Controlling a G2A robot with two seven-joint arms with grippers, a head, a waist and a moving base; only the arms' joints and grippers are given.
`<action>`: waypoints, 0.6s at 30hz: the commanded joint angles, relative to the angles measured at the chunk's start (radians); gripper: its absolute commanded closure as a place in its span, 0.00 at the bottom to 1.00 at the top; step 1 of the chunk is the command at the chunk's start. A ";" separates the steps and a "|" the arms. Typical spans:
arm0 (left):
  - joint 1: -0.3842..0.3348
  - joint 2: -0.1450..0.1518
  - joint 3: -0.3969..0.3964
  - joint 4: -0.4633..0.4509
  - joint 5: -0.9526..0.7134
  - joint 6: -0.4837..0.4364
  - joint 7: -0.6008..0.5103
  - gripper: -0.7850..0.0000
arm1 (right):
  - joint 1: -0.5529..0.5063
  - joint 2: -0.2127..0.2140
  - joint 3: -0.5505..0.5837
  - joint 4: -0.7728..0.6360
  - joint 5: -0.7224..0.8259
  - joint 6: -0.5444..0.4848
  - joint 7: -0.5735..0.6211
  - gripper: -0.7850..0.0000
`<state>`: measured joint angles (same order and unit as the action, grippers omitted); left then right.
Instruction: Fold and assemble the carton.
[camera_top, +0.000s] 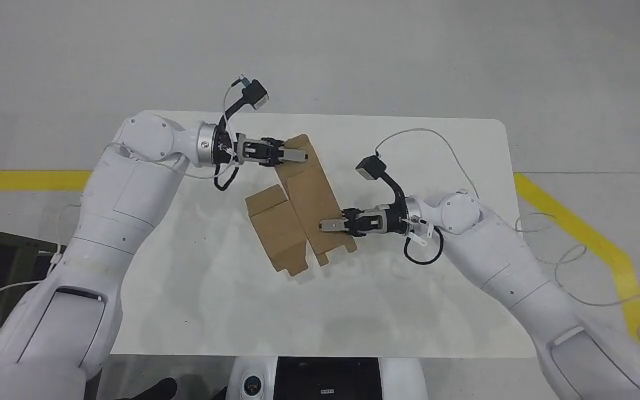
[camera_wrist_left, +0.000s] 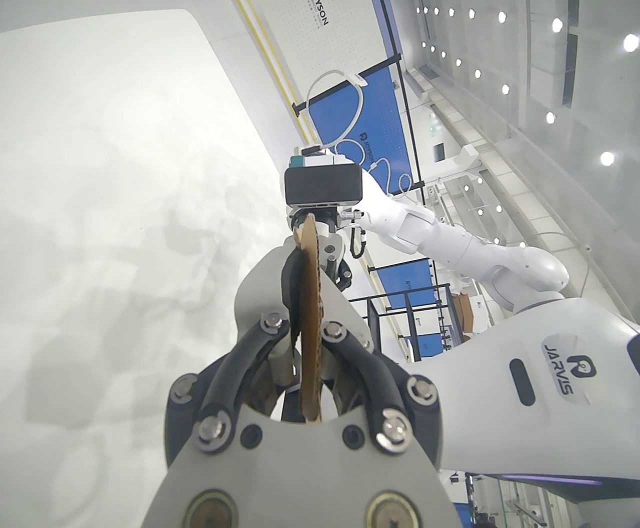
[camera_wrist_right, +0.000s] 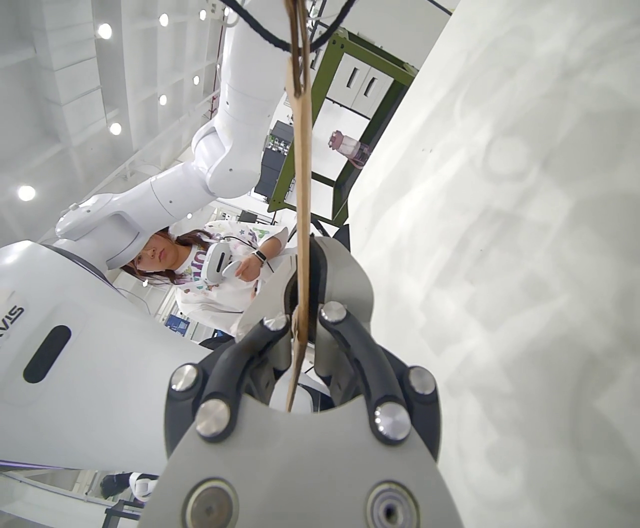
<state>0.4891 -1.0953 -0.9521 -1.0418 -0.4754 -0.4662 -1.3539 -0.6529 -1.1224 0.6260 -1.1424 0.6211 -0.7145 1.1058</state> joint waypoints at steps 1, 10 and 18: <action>-0.002 0.000 -0.008 0.005 -0.024 0.005 -0.005 0.00 | 0.003 0.002 -0.008 0.002 0.008 -0.006 -0.006 1.00; -0.021 0.015 -0.085 0.061 -0.089 -0.001 0.006 0.00 | 0.002 0.019 0.006 0.028 0.125 0.005 0.005 1.00; 0.021 0.028 -0.110 0.026 -0.032 -0.011 0.038 0.00 | -0.006 0.014 0.063 0.122 0.215 0.026 0.010 1.00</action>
<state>0.5014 -1.0683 -1.0616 -1.0069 -0.5162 -0.4746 -1.3189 -0.6601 -1.1059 0.6861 -1.0289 0.8391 -0.6908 1.1227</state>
